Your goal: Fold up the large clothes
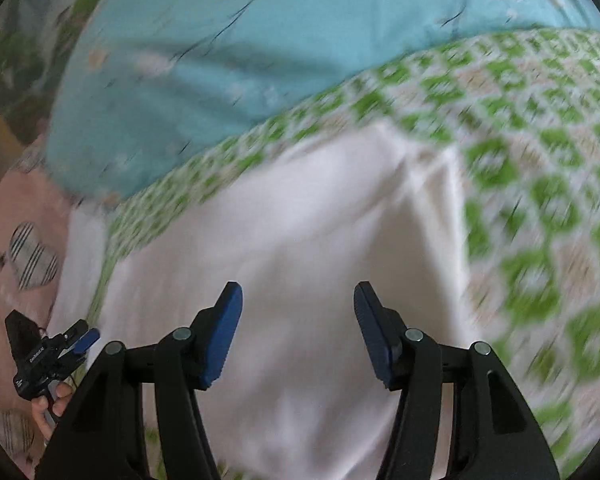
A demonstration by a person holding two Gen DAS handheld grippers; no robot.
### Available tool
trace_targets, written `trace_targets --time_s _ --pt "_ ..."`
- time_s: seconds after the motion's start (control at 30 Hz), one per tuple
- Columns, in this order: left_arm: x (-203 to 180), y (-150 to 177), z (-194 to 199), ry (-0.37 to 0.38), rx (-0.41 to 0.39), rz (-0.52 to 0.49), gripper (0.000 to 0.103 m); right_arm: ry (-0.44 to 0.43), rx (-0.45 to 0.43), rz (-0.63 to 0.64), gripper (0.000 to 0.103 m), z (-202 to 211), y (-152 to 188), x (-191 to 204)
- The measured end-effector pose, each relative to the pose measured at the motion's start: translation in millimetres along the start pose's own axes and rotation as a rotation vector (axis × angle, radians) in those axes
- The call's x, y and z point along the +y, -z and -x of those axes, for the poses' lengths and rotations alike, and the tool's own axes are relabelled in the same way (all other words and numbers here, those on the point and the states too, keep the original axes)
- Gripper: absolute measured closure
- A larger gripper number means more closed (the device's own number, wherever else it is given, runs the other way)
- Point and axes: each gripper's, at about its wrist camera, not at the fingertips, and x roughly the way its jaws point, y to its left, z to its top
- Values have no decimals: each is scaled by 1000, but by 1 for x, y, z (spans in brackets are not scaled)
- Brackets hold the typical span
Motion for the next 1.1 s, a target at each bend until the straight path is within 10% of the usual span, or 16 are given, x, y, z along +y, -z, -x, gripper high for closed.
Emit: trace_targets --time_s 0.27,0.6,0.73,0.9,1.1 --pt "31 78 39 -37 60 154 36 -47 91 9 80 -11 55 37" --pt "57 57 17 -32 -51 285 35 -122 135 78 83 -36 62 94" --pt "61 40 4 -59 -96 305 46 -96 155 129 86 -57 54 113" --pt "63 30 -11 -42 -60 291 96 -19 227 210 88 -90 57 114" --pt "8 14 10 -8 -118 125 97 -45 237 236 89 -95 57 106"
